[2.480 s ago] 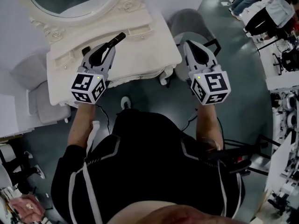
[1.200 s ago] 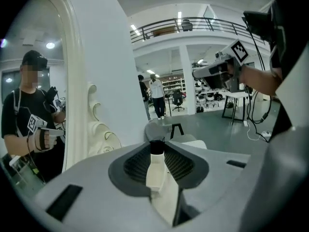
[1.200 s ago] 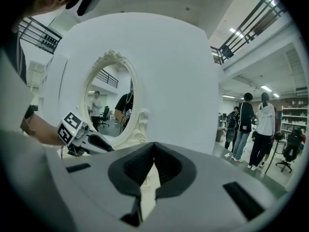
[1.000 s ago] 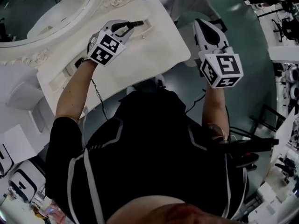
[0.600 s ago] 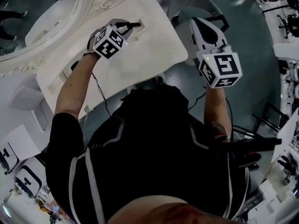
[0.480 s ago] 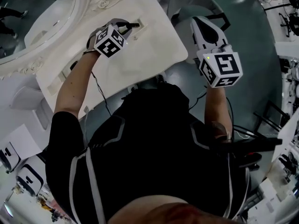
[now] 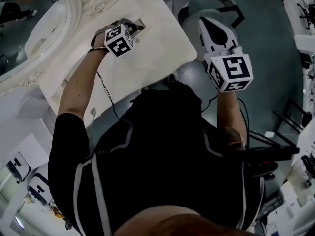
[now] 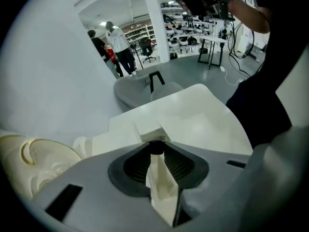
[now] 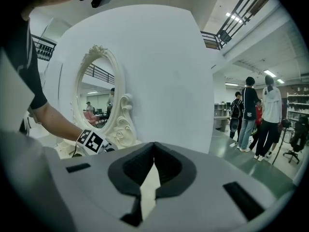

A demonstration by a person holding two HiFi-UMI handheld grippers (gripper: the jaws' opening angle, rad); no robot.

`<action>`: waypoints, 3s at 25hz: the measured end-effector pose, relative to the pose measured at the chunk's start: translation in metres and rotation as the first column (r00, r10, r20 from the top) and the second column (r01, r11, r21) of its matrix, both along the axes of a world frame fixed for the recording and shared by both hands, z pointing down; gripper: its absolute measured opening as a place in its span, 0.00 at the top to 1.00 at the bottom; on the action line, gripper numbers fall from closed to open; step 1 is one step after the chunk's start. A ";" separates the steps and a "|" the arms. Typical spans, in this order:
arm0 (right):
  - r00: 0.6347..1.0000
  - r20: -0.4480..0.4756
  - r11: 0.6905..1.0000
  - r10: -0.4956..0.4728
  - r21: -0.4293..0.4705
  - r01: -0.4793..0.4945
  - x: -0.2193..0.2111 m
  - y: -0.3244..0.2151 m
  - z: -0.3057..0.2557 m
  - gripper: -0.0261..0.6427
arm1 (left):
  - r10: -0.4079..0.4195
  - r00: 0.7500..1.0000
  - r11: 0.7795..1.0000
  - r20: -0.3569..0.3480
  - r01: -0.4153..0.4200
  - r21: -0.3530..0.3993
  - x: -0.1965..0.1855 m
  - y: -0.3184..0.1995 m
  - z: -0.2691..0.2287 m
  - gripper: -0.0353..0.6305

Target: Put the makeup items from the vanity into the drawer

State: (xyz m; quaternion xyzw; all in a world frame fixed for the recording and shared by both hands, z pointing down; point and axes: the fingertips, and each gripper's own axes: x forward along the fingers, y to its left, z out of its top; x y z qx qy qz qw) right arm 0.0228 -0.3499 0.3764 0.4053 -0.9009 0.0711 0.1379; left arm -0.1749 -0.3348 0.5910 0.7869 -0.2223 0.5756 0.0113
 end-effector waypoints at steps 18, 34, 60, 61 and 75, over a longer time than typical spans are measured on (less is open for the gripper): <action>0.999 0.016 0.998 0.051 -0.049 -0.050 0.030 -0.010 0.021 0.95 | 0.206 0.967 0.977 0.149 -0.194 -0.087 0.020 -0.006 0.023 0.81; 0.998 0.021 0.995 0.057 -0.082 -0.055 0.040 -0.008 0.032 0.95 | 0.266 0.959 0.961 0.102 -0.256 -0.103 0.017 -0.006 0.025 0.81; 0.998 0.026 0.994 0.054 -0.096 -0.051 0.041 -0.002 0.037 0.95 | 0.422 0.886 0.906 0.191 -0.407 -0.113 0.010 -0.001 0.029 0.79; 0.998 0.026 0.994 0.052 -0.097 -0.049 0.040 -0.001 0.037 0.95 | 0.420 0.887 0.907 0.191 -0.406 -0.111 0.008 -0.001 0.030 0.79; 0.999 0.024 0.994 0.047 -0.102 -0.044 0.039 0.000 0.039 0.95 | 0.442 0.874 0.896 0.201 -0.438 -0.067 0.012 -0.007 0.029 0.79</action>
